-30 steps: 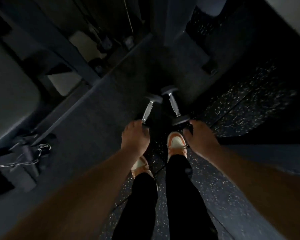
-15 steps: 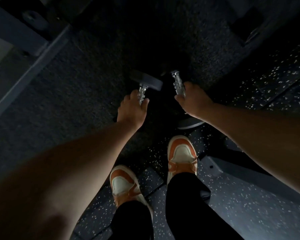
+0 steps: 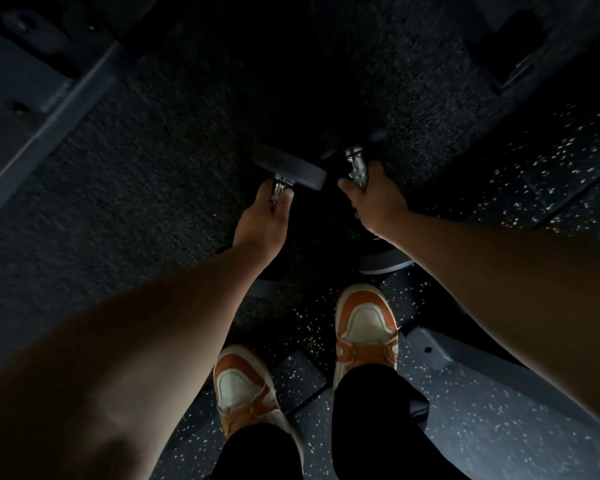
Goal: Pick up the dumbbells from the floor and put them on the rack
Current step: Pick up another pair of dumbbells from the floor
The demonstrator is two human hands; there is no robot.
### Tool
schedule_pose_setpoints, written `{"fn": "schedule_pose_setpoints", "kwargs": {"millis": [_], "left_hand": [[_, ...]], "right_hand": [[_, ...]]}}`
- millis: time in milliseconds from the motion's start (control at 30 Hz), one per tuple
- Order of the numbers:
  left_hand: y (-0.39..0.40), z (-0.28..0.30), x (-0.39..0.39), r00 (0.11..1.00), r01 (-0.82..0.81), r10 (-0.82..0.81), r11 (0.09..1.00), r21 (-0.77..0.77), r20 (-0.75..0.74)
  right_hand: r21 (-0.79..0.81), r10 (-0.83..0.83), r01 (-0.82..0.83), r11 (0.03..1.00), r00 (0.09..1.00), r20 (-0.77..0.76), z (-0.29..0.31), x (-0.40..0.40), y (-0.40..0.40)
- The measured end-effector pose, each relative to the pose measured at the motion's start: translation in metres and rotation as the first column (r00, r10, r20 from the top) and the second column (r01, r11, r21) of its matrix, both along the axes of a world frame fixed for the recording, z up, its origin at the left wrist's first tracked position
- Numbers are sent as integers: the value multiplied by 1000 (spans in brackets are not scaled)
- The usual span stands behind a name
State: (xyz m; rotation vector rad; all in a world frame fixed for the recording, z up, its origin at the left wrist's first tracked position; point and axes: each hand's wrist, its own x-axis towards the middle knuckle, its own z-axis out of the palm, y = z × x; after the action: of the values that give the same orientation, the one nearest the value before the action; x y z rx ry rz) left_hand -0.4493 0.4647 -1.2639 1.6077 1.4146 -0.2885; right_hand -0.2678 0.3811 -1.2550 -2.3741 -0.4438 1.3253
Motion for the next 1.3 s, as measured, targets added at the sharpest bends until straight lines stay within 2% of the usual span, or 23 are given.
{"fn": "schedule_pose_setpoints", "kwargs": {"millis": [167,300,533,733,933,1100,1300], "left_hand": [[-3,6,0,1000,-14,14,1000,11,27],[-10,22,-5,997,-55,54,998,12,53],[-35,100,-6,987,-150,150,989,-2,56],[-61,211,0,972,-223,228,971,-90,53],[-83,353,21,955,-276,287,952,-134,71],[-88,470,40,954,-282,295,941,-185,47],[-86,605,63,937,-260,297,945,-201,182]], "right_hand": [[29,-52,54,998,998,-38,-3,1,-5],[41,-46,45,998,999,21,12,-3,-19],[2,-145,145,989,989,7,89,-17,-64],[-38,-261,261,965,965,0,203,-32,-103],[-51,-343,340,939,936,-79,347,-32,-129],[-3,-415,417,909,904,-103,465,-23,-137],[110,-515,526,843,849,-116,594,-14,-137]]}}
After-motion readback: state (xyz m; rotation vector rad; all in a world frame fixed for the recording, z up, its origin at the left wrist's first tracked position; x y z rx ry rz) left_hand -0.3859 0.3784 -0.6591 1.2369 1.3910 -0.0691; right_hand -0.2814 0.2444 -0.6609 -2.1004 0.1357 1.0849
